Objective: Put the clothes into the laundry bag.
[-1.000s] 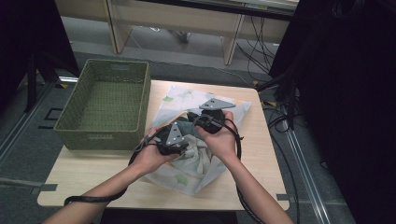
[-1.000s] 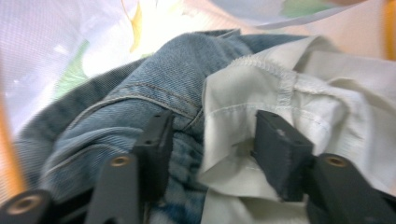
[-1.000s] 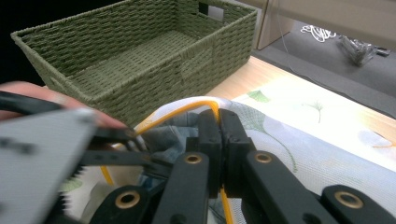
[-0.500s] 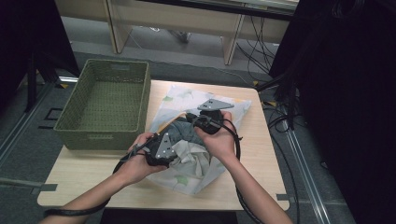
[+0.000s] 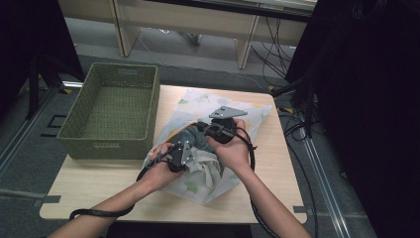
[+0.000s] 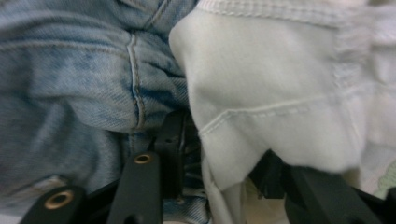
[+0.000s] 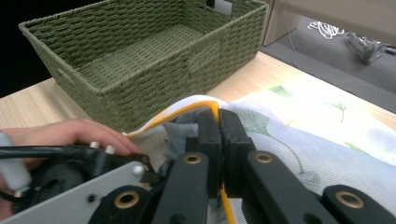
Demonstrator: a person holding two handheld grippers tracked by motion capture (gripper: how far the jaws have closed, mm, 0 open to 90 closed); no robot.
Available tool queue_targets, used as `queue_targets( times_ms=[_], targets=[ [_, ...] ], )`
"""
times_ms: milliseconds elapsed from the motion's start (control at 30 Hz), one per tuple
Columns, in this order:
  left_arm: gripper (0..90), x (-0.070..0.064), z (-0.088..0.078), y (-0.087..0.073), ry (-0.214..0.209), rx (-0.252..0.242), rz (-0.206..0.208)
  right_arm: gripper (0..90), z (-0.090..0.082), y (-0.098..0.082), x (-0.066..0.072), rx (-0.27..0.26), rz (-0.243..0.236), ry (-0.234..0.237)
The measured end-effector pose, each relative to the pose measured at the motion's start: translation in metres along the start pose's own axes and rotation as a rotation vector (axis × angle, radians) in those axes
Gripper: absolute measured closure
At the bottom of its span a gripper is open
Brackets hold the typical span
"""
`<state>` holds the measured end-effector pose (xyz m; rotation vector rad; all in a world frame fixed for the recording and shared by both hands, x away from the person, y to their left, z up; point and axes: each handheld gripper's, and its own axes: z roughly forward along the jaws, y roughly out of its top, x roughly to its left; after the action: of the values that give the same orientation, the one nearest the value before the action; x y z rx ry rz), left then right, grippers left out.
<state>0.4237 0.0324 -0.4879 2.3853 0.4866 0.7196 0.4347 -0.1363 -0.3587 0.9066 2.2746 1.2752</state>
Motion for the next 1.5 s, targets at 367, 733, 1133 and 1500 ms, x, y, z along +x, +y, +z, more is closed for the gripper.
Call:
queue_targets(
  times_ms=[367,733,1133,1500],
  targets=[
    [88.6,0.016,-0.020,0.016,0.032,-0.147,-0.155,90.0,-0.004,0.004,0.005,-0.021,0.002,0.009],
    [88.7,0.046,-0.081,0.054,0.143,-0.366,-0.194,90.0,-0.024,0.024,0.022,-0.126,-0.014,0.048],
    [88.7,0.059,-0.132,0.077,0.206,-0.484,-0.172,90.0,-0.041,0.042,0.029,-0.216,-0.010,0.058],
    [86.3,0.021,-0.062,0.059,0.164,-0.324,0.014,90.0,-0.029,0.034,0.014,-0.192,0.030,0.019]
  ],
)
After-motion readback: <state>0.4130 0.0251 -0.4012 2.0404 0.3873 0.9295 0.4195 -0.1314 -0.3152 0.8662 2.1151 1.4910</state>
